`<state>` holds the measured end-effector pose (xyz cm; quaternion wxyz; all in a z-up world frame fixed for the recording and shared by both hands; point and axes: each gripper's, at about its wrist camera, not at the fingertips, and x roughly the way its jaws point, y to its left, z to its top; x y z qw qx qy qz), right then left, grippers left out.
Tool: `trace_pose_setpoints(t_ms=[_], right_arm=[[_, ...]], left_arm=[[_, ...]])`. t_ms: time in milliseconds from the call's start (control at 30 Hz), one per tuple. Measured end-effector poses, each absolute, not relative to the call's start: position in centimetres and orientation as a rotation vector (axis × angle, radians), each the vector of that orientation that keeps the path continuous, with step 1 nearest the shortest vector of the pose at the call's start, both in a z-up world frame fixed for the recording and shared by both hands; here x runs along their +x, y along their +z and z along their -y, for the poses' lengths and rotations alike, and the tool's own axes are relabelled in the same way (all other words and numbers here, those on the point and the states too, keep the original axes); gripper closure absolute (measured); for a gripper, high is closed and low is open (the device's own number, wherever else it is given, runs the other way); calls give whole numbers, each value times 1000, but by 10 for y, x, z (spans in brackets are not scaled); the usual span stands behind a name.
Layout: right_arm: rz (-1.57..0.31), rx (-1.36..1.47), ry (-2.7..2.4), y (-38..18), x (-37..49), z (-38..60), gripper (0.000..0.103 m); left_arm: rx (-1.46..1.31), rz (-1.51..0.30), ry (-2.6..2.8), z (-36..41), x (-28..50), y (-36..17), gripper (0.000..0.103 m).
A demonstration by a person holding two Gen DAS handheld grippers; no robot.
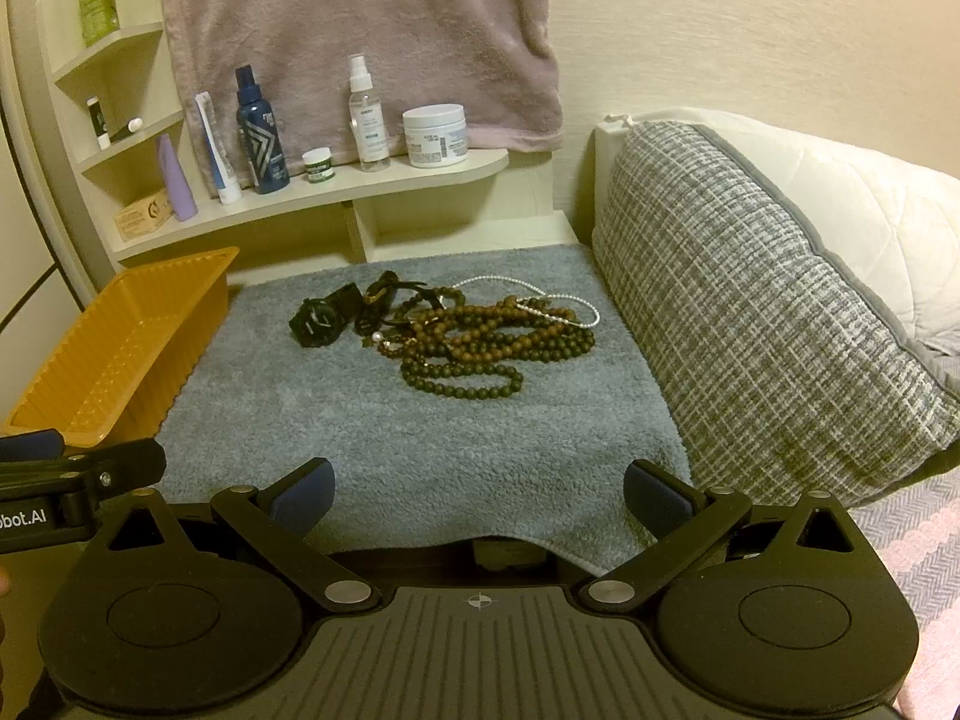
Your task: Organize jewelry
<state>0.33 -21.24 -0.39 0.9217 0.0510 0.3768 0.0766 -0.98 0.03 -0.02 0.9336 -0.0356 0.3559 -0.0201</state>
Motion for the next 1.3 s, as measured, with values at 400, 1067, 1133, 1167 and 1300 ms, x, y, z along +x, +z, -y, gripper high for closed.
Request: trace_pose_setpoints(t_ms=[400, 1067, 1133, 1167, 1300], right_arm=[[-772, 105, 157, -4, 3, 213, 1], [-738, 105, 166, 2, 13, 217, 1], [-725, 115, 178, 1, 16, 219, 1], [-717, 123, 185, 2, 19, 219, 1], [-699, 121, 208, 0, 33, 211, 1]], left_arm=[[-73, -728, -42, 0, -10, 0, 2], [-134, -689, -21, -23, 8, 14, 4], [-143, -675, -10, -34, 12, 16, 4], [-149, -670, -3, -40, 14, 17, 4], [-165, -649, 21, -76, 20, 19, 4]])
